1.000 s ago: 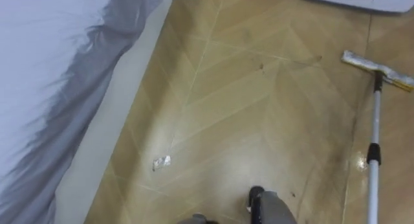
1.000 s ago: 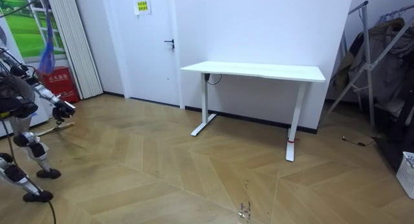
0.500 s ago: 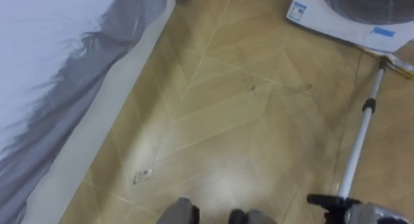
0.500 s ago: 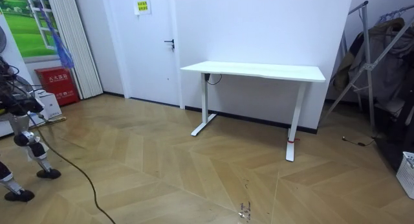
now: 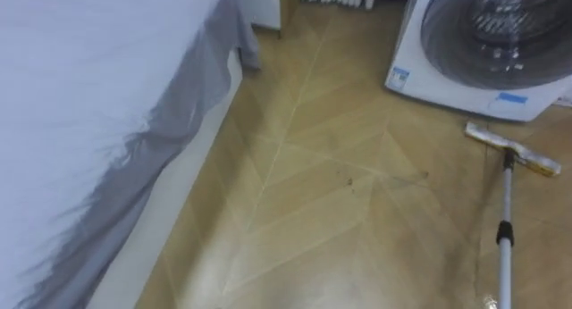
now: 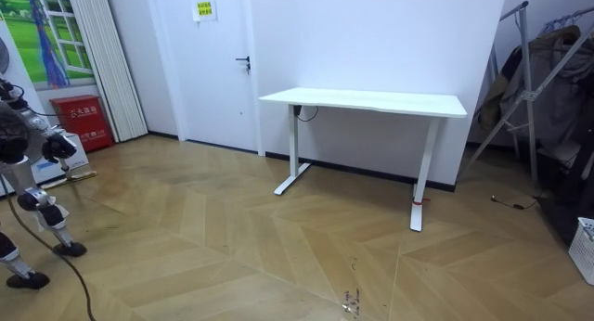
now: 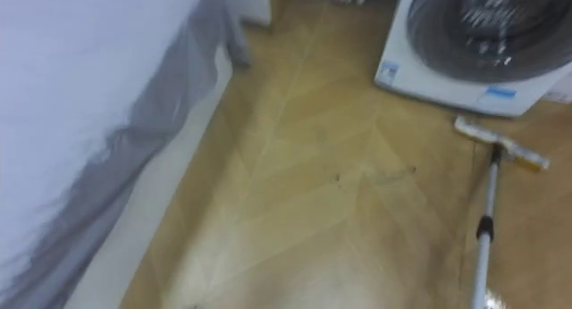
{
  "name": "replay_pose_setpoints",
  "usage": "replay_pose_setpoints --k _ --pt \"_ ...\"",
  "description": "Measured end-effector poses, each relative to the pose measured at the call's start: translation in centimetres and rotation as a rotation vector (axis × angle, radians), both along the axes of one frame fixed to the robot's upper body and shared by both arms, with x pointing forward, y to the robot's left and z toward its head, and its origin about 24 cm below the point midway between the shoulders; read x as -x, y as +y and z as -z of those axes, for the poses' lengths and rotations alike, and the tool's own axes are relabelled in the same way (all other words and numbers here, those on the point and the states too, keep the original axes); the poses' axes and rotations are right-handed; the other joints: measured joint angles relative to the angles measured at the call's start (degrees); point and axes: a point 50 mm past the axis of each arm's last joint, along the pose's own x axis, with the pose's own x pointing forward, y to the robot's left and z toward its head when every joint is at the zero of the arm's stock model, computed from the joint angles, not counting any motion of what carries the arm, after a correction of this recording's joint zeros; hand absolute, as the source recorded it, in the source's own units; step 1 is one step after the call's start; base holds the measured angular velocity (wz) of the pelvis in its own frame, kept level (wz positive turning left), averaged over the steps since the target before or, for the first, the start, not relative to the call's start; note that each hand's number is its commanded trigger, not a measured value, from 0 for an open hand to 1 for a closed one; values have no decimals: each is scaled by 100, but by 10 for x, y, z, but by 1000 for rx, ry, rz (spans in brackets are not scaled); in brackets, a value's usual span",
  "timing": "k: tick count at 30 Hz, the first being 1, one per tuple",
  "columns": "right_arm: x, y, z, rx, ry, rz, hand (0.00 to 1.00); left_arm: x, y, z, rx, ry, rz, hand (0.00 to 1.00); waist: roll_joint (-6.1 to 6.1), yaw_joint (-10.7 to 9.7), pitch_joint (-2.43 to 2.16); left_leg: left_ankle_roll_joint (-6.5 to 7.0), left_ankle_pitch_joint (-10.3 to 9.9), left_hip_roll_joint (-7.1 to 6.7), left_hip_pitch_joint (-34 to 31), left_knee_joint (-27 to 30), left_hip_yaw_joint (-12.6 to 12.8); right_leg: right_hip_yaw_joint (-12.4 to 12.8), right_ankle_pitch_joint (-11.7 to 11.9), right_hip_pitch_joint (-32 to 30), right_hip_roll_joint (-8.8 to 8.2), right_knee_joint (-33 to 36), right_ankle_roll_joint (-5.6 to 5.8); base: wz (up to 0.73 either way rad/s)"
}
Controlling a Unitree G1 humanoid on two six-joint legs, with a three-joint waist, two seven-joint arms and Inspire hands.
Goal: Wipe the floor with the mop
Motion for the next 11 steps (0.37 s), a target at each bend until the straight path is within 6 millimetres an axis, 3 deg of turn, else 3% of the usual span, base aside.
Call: replay_pose_setpoints --k 6,7,11 --pt "14 10 3 -71 59 -44 100 7 -3 1 7 50 50 0 -244 -99 -23 -80 62 84 850 -500 81 47 33 744 115 -415 -56 -10" --pt "14 12 3 -85 62 -50 100 8 -3 1 9 58 52 0 -265 -139 -3 -81 62 99 930 -504 102 58 46 857 131 -508 -77 -7" --pt "20 15 4 -112 81 -73 100 10 -2 1 27 75 55 0 -323 -211 -16 -82 62 111 1172 -595 105 57 54 1125 153 -675 -85 -1"
